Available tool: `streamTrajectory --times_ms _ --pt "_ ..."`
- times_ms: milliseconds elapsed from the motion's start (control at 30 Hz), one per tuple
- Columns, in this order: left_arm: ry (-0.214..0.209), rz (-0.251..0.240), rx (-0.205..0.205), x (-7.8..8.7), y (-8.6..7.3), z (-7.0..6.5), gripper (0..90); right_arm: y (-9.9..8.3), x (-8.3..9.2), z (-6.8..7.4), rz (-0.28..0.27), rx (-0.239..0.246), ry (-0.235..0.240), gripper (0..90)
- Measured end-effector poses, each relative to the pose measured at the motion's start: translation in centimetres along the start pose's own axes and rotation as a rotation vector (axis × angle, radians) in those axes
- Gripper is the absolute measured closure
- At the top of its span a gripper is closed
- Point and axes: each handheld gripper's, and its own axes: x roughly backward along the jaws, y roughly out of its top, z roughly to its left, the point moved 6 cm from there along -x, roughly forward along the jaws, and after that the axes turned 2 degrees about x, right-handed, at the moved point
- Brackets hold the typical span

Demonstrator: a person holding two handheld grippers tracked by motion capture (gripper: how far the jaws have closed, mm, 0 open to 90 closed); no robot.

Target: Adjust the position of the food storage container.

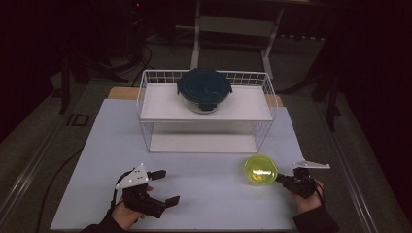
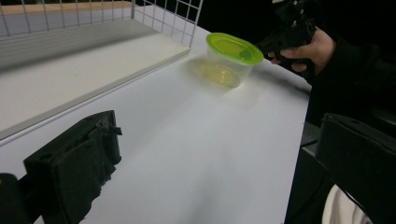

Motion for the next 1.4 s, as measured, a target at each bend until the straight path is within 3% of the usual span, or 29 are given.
streamTrajectory --times_ms 267,600,1400 --pt "-0.002 -0.007 -0.007 0.1 0.1 -0.2 0.0 -0.1 -0.7 1.0 0.022 0.02 0.056 90.0" --pt "0.001 -0.014 -0.007 0.2 0.2 -0.2 0.0 0.6 -1.3 0.4 0.033 0.023 0.035 90.0" --pt "0.0 -0.013 -0.007 0.2 0.2 -0.2 0.0 1.3 -3.8 4.4 0.079 0.106 0.124 90.0"
